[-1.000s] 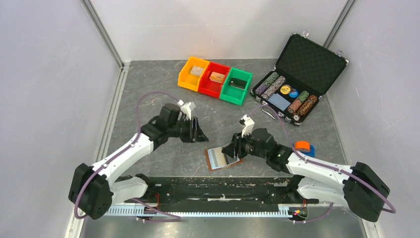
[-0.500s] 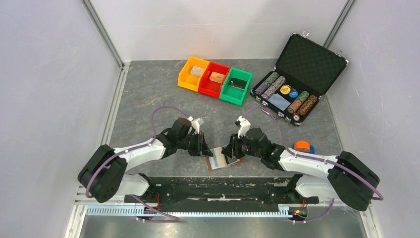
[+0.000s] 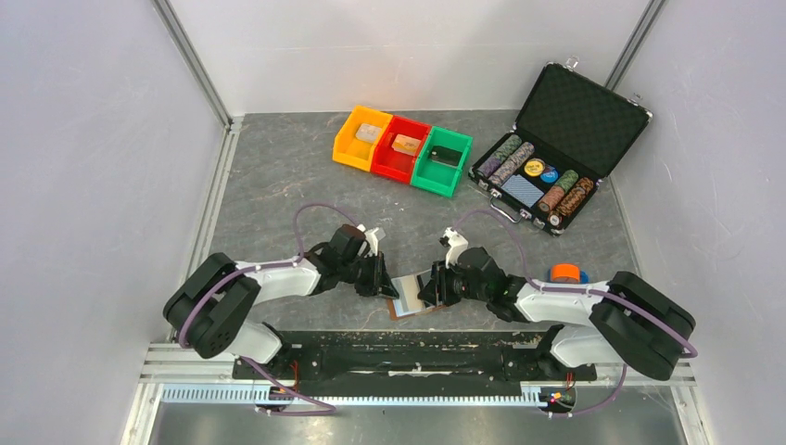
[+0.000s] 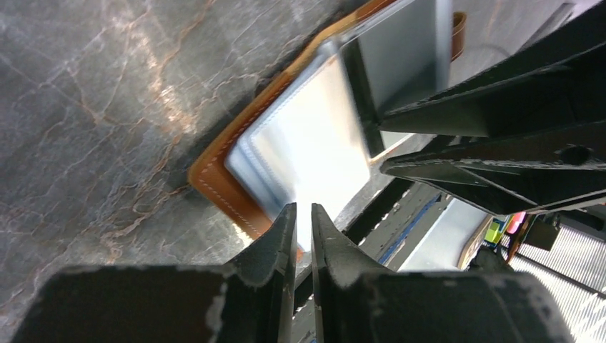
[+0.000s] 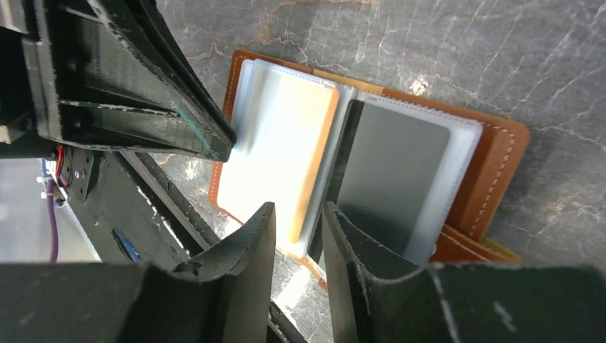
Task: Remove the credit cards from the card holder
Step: Remove the credit card from the card holder.
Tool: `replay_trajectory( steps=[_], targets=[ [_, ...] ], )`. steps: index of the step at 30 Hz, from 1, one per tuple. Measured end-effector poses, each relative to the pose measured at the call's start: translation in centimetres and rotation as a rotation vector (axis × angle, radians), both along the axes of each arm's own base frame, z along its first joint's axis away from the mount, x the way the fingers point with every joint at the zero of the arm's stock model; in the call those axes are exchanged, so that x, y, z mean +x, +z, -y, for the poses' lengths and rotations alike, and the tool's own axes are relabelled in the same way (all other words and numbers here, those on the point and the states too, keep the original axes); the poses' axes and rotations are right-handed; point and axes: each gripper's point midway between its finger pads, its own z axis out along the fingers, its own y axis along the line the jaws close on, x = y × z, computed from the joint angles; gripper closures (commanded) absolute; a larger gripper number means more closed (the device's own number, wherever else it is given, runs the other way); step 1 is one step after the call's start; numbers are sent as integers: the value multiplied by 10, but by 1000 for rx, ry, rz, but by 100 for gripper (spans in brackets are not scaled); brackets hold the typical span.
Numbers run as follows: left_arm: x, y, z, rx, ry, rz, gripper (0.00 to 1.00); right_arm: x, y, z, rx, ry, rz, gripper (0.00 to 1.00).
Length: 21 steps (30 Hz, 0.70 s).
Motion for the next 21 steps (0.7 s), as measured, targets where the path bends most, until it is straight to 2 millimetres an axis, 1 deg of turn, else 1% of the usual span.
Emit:
replay_trajectory(
  steps=[4, 12, 21],
  targets=[
    [-6, -12, -2, 29, -5, -29, 83, -3, -4, -2, 15, 5, -18, 67],
    [-6, -13, -1, 28, -9, -27, 84, -6, -8, -5, 35, 7, -43, 68],
    [-7, -14, -2, 22, -9, -21, 84, -11, -9, -9, 86, 11, -69, 71]
  ],
)
